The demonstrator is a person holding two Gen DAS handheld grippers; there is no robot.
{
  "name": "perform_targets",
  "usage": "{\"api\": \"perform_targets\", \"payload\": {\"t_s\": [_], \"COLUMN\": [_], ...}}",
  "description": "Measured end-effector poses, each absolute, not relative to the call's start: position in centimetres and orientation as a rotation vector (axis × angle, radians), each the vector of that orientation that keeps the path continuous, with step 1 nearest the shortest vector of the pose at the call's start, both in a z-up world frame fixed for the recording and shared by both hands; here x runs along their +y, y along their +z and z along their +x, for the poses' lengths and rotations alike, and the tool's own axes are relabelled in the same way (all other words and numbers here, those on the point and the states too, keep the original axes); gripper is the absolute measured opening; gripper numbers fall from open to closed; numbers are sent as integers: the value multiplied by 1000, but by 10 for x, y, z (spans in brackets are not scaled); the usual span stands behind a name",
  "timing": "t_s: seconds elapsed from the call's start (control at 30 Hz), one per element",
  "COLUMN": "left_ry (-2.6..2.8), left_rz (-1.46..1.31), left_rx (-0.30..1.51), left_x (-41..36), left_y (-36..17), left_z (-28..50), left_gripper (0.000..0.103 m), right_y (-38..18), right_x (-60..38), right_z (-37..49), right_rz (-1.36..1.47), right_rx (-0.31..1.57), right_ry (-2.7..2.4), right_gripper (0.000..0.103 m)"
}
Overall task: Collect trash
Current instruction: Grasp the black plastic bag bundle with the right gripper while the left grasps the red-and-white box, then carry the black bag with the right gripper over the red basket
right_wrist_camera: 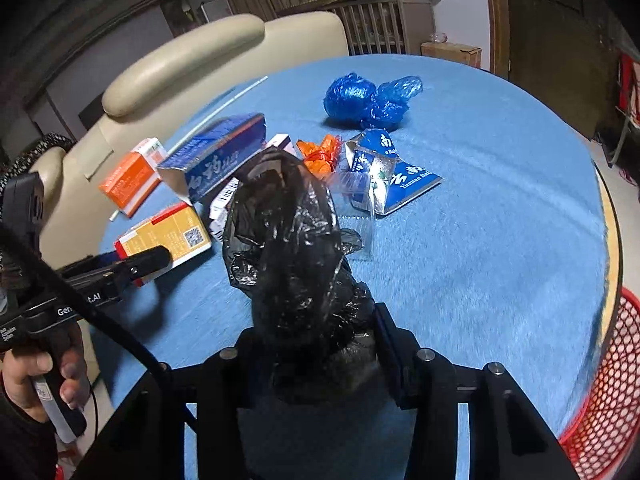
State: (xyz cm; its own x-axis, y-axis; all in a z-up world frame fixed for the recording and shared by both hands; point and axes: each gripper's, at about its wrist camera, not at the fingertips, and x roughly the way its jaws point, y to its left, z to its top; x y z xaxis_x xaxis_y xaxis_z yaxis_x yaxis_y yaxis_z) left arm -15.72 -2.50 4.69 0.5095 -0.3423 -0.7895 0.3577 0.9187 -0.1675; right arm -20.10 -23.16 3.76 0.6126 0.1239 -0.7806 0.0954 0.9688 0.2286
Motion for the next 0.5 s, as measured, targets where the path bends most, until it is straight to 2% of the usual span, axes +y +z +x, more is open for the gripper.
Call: {"api": "perform_targets", "payload": {"t_s": [0.5], "left_ry": [-447], "left_rz": [2], "left_rx": [862], "left_x": [-20], "left_y": [73], "left_z": [-194], "left_gripper": [58], "right_y": [85], "right_x": [-246], "right_z": [-245], "right_rz": [437], "right_rx": [785], "right_ry": [104], "right_gripper": [48]}}
